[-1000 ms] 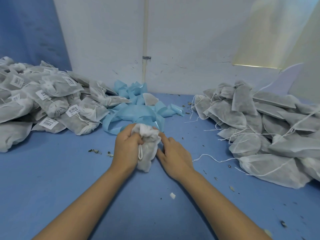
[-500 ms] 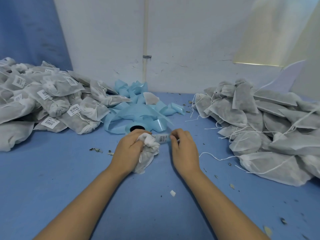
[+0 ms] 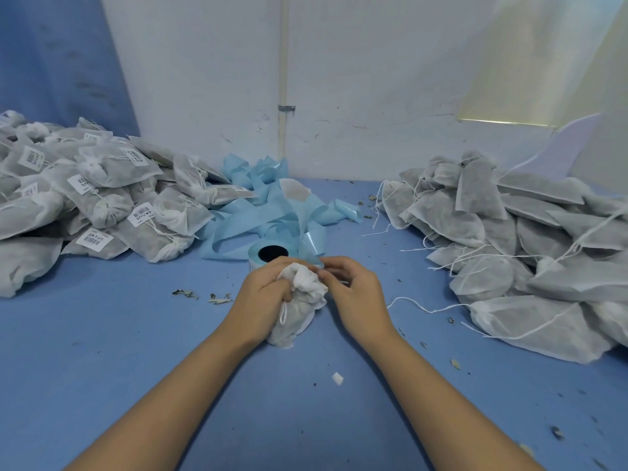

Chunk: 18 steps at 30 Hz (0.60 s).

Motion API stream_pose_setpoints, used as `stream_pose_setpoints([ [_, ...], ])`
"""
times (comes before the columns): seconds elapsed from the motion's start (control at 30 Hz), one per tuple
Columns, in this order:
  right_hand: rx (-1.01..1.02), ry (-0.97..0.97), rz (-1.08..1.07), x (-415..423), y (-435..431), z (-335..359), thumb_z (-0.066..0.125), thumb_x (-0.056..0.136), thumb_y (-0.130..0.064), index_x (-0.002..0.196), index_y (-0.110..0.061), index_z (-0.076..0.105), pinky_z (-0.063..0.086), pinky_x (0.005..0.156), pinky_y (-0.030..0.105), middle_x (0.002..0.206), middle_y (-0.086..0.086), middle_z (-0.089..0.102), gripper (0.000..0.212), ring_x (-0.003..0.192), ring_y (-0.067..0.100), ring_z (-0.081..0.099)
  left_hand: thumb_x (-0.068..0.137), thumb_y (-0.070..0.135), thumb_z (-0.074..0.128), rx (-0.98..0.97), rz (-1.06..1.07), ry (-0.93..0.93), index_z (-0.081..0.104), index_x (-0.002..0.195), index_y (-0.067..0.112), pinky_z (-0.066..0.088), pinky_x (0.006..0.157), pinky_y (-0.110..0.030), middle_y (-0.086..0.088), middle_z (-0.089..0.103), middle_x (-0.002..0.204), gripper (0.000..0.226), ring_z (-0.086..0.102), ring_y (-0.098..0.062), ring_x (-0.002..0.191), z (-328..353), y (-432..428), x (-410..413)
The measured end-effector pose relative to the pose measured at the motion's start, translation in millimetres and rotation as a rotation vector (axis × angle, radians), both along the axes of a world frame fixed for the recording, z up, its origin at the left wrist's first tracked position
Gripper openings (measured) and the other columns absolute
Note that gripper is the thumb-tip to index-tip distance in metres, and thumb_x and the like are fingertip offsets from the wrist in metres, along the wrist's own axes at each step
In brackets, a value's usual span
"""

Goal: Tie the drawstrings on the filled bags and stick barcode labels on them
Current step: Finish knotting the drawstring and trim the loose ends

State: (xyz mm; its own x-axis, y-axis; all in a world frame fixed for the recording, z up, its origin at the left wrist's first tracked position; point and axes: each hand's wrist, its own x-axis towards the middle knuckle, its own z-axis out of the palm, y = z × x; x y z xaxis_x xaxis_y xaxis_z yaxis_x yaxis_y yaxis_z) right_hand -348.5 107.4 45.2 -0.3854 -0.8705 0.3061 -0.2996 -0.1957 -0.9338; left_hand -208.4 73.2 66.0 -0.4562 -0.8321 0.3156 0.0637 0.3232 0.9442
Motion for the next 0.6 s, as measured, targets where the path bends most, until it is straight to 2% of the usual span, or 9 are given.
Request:
stream_pose_setpoints([
  [0.1,-0.01,-0.041,-0.03,-2,-1,0,0.063,0.091,-0.012,0.09,-0.024,0.066,0.047,0.075,0.011,0.09,-0.009,0.071,0.013,0.085,0.0,0.066,0.074,-0.022,0.037,-0.014,0.001,-0.023,0.063,0.095,-0.013,0.044,0.071,-0.009,-0.013,0.064,0.093,0.034,0.059,-0.003,0.079,-1,-2,2],
  [0.27,-0.028,-0.125,-0.071,-4,-1,-1,0.06,0.092,-0.009,0.088,-0.02,0.07,0.047,0.07,0.011,0.082,-0.01,0.072,0.015,0.075,-0.002,0.064,0.077,-0.021,0.033,0.038,0.006,0.029,0.062,0.091,-0.011,0.046,0.061,-0.012,-0.011,0.062,0.085,0.033,0.061,-0.004,0.07,-3,-2,2],
  [0.4,-0.073,-0.234,-0.289,-10,-2,-1,0.061,0.091,-0.011,0.079,-0.029,0.069,0.049,0.075,0.02,0.078,-0.015,0.069,0.023,0.074,0.003,0.062,0.078,-0.011,0.039,0.053,0.079,0.042,0.065,0.092,-0.002,0.048,0.069,-0.018,-0.005,0.065,0.085,0.03,0.059,-0.006,0.076,-4,-8,2],
  [0.47,-0.097,-0.294,-0.404,-12,-2,-1,0.061,0.091,-0.013,0.079,-0.029,0.069,0.048,0.075,0.027,0.077,-0.012,0.067,0.022,0.073,0.009,0.058,0.077,-0.009,0.041,0.065,0.13,0.041,0.063,0.089,-0.002,0.044,0.071,-0.013,-0.004,0.063,0.087,0.026,0.056,-0.008,0.08,-4,-10,1],
  [0.53,-0.129,-0.346,-0.444,-11,-1,0,0.059,0.092,-0.012,0.085,-0.021,0.071,0.047,0.068,0.024,0.07,-0.008,0.065,0.016,0.065,0.009,0.056,0.081,-0.01,0.041,0.091,0.191,0.054,0.063,0.085,0.009,0.041,0.072,-0.011,0.005,0.062,0.09,0.029,0.055,-0.007,0.085,-4,-12,0],
  [0.6,-0.162,-0.37,-0.432,-6,0,3,0.058,0.093,-0.01,0.092,-0.012,0.072,0.049,0.066,0.02,0.066,-0.007,0.066,0.014,0.061,0.005,0.059,0.084,-0.007,0.045,0.126,0.228,0.103,0.061,0.089,0.024,0.042,0.074,-0.015,0.008,0.062,0.097,0.036,0.057,-0.005,0.091,-2,-12,-4],
])
